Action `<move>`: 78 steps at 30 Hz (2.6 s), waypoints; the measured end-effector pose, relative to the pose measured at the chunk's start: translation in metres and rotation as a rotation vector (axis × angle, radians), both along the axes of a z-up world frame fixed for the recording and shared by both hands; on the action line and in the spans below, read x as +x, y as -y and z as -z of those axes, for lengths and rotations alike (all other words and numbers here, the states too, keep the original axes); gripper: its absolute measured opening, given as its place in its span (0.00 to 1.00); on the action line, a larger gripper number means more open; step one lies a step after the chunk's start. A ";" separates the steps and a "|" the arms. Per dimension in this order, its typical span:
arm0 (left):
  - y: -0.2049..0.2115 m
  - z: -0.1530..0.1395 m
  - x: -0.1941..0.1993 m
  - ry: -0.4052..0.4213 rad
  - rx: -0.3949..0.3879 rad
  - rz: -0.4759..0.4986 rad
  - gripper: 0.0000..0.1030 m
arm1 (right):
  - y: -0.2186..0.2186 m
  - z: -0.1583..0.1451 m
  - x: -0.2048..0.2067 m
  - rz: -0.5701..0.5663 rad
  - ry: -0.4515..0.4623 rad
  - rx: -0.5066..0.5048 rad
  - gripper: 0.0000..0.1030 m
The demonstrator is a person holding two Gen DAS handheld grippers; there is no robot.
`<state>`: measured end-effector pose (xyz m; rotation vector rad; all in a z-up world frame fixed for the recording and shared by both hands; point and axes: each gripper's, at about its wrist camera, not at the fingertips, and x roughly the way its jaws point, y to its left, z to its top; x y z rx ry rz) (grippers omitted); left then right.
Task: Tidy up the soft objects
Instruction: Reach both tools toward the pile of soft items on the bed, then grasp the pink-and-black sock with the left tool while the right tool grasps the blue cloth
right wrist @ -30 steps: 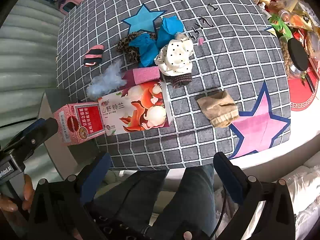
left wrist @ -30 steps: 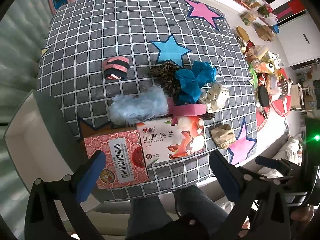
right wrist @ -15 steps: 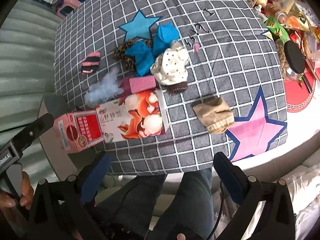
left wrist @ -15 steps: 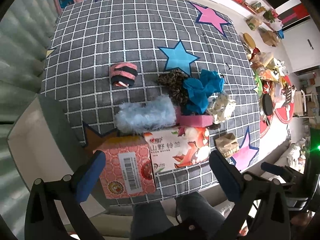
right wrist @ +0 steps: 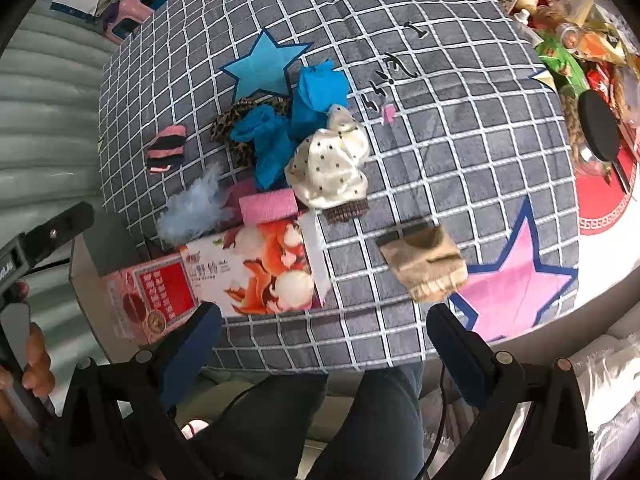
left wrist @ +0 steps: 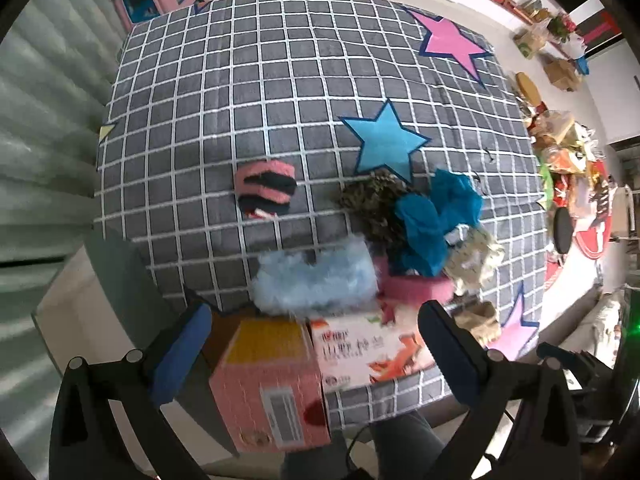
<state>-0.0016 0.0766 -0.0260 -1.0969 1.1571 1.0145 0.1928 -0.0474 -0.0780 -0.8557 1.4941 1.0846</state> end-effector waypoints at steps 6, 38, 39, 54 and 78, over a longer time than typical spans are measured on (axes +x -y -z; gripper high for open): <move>-0.027 0.024 0.005 -0.077 -0.040 -0.001 1.00 | -0.025 0.013 0.007 -0.008 -0.025 0.013 1.00; -0.139 0.078 -0.009 -0.143 -0.231 -0.076 1.00 | -0.162 0.121 0.052 0.043 -0.042 -0.075 1.00; -0.138 0.081 -0.010 -0.152 -0.231 -0.078 1.00 | -0.162 0.122 0.051 0.043 -0.038 -0.070 1.00; -0.136 0.153 0.006 -0.211 -0.179 -0.032 0.98 | -0.168 0.134 0.029 -0.013 -0.042 -0.060 0.81; -0.103 0.103 0.005 -0.158 0.010 -0.019 0.36 | -0.158 0.082 0.062 0.131 -0.147 0.082 0.38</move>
